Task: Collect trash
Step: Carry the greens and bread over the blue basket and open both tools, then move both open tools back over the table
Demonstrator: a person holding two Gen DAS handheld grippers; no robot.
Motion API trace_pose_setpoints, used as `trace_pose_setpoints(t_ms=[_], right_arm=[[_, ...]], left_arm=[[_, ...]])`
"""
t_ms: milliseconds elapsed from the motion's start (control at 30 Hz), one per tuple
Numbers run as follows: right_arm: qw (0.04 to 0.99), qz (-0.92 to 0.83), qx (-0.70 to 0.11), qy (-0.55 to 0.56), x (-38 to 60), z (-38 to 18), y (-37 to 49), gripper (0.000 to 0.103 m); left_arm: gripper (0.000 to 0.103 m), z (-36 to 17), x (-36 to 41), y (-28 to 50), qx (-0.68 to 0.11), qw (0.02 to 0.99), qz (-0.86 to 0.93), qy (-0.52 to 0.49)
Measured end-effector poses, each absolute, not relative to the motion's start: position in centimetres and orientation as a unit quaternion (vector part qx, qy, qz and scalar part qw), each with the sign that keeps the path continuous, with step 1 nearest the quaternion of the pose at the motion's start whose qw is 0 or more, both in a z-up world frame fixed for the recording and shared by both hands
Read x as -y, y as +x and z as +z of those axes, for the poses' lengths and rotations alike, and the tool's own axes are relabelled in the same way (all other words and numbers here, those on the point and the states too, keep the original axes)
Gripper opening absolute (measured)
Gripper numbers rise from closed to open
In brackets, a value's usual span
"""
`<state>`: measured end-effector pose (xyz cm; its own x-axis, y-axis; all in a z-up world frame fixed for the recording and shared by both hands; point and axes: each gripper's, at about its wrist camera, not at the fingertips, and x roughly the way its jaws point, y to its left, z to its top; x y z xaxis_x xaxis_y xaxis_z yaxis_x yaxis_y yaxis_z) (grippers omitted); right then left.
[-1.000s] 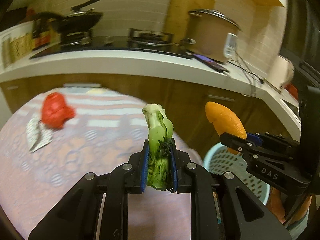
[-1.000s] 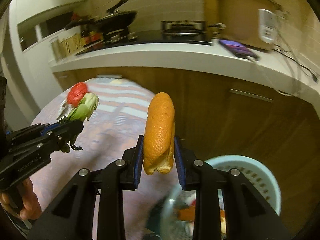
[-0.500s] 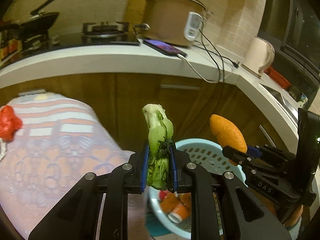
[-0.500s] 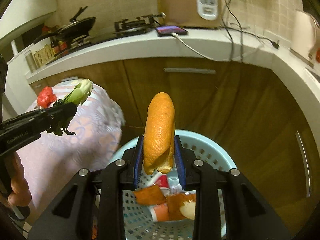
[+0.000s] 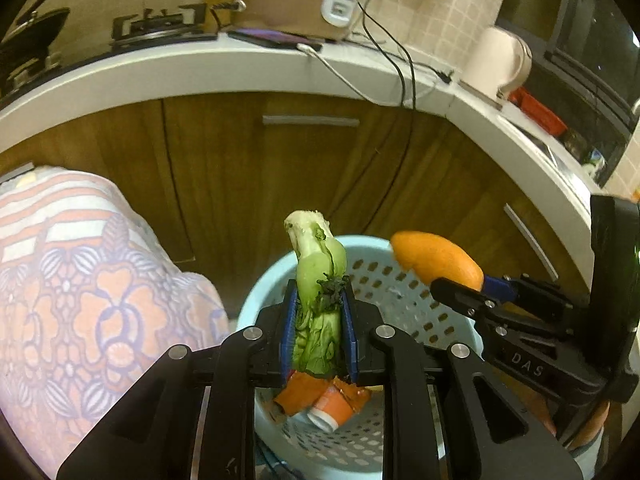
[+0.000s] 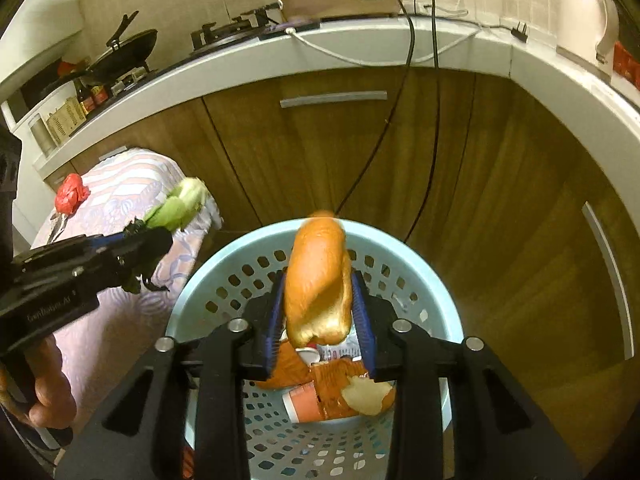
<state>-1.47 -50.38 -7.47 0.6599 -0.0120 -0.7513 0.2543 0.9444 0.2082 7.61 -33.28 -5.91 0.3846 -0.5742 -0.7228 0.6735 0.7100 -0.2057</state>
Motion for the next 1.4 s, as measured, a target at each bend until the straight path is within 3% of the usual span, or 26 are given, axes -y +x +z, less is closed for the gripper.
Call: trace_pose_setpoints(t_ms=[100,133,233,700,1167,1400], right_arm=[[0.894,-0.076,-0.414,0.154,50.5,-7.7,-1.2,0.035],[0.895,-0.077,-0.413,0.154,50.5,-7.5,-1.2,0.04],[0.899,-0.08,-0.405,0.148,50.1,-6.9,-1.4,0.045],[0.926,-0.025,-0.365,0.095,43.6,-1.9,0.9,0.045],[0.943,0.089,-0.318,0.032,31.4,4.6,8.4,0.045],[0.928,0.173,-0.326,0.043,23.9,5.2,14.7,0.045]], left_arm=[[0.049,-6.0,32.9,7.5,-0.404,0.837,-0.364,0.062],[0.05,-6.0,32.7,7.5,-0.403,0.837,-0.365,0.059],[0.05,-5.7,31.7,7.7,-0.404,0.837,-0.365,0.049],[0.051,-2.3,24.1,8.3,-0.371,0.869,-0.327,-0.008],[0.051,2.4,7.5,10.6,-0.312,0.926,-0.193,-0.096],[0.051,3.6,-0.6,12.9,-0.297,0.94,-0.114,-0.12]])
